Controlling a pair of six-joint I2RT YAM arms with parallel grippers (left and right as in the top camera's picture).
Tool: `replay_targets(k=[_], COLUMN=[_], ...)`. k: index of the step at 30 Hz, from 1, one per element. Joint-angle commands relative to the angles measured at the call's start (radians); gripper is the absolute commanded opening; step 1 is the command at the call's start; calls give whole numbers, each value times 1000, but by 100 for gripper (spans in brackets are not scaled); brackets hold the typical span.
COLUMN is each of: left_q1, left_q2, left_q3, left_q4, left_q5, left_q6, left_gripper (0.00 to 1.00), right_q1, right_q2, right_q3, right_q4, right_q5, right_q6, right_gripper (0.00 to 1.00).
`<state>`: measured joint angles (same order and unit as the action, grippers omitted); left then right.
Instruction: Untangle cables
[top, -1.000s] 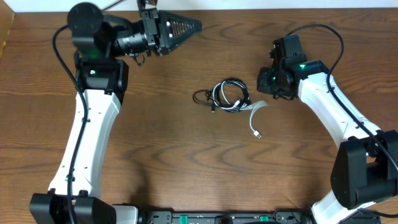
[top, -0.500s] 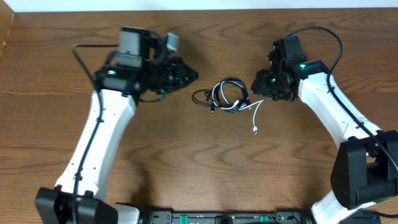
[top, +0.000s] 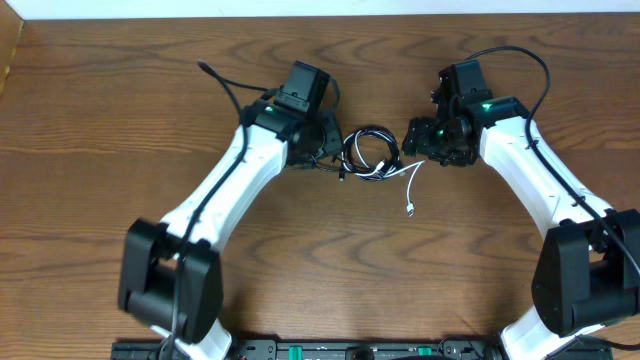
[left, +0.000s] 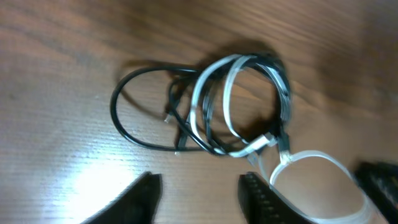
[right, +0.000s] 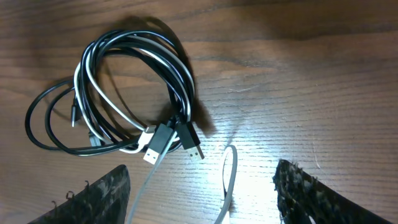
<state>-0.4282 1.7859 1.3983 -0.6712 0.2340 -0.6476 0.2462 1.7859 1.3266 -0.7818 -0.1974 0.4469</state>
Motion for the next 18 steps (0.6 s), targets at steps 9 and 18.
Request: replay_targets(k=[9,18], left_q1=[-19,-33], left_q2=[206,248], left_q3=[10,10], left_q4=[35,62], left_q5=[-37,-37], left_q6=[-125,-126], left_gripper=[77,77], right_q1=[3,3], right_q2=[-18,-18], right_q3=[6,6], right_q4=[-15,-15], right_q5=[11,11], right_q6=[-3,-3], right_gripper=[71,71])
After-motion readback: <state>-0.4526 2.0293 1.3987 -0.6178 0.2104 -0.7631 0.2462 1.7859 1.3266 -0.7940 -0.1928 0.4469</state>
